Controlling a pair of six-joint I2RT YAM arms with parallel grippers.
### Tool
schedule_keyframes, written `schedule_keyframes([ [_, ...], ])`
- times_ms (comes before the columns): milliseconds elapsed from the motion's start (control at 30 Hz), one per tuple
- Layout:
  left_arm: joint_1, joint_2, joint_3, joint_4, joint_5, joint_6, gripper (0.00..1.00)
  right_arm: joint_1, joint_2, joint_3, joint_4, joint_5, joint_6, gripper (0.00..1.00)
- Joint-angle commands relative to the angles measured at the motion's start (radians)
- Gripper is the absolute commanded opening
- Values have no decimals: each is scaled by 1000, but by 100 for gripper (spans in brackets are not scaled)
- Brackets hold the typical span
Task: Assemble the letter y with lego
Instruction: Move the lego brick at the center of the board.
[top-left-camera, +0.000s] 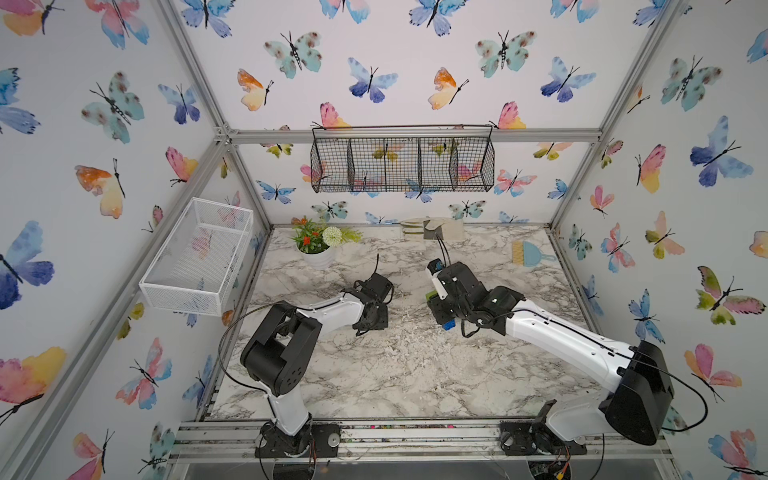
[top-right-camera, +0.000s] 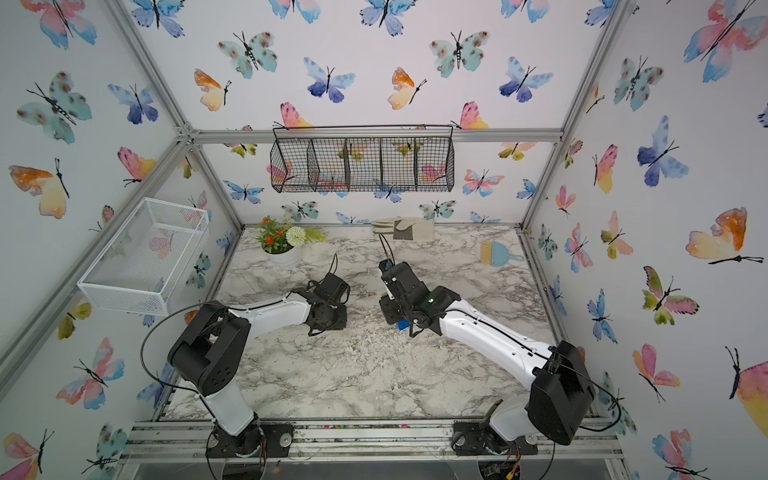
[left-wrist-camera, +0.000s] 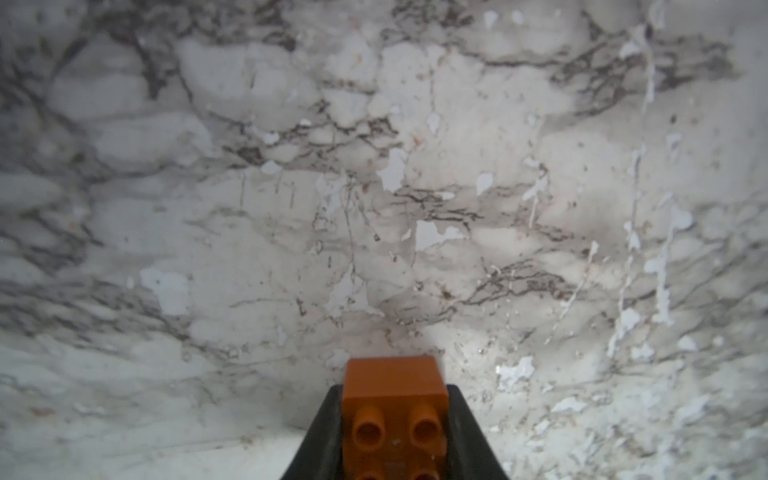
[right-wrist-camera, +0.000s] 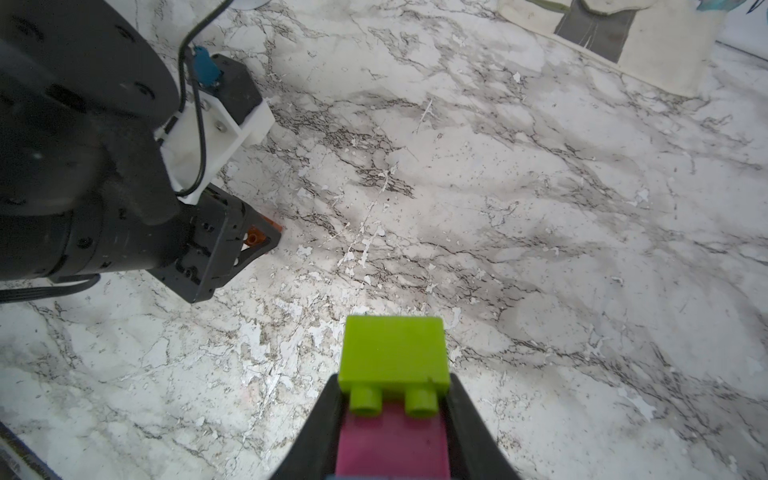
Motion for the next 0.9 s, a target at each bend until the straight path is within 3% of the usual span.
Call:
schedule_keyframes([
  [0,-47,0,-21,-12,-11,-29,18,3,-24,1,-20,-7,-7,28],
  [333,-322,-129,-212,19,-16,-276,23,1,-31,18,-51,-20,-50,27],
  [500,-366,-198,-272,-1,-51,-362,29,1,3,49,-90,-106,-118,27],
  [600,-367,-230,-291,-6,-65,-387,45,3,48,77,-129,-156,-153,25],
  [633,-367,-240,-290,-14,-72,-393,54,3,66,90,-152,-173,-168,23],
  [667,-367,-250,-286,-23,-79,-394,73,3,84,100,-169,-192,-178,23],
  [700,-367,-258,-280,-34,-83,-395,100,3,97,108,-186,-197,-186,22],
  [867,-336,-352,-227,-127,-152,-393,98,7,131,120,-218,-250,-273,22],
])
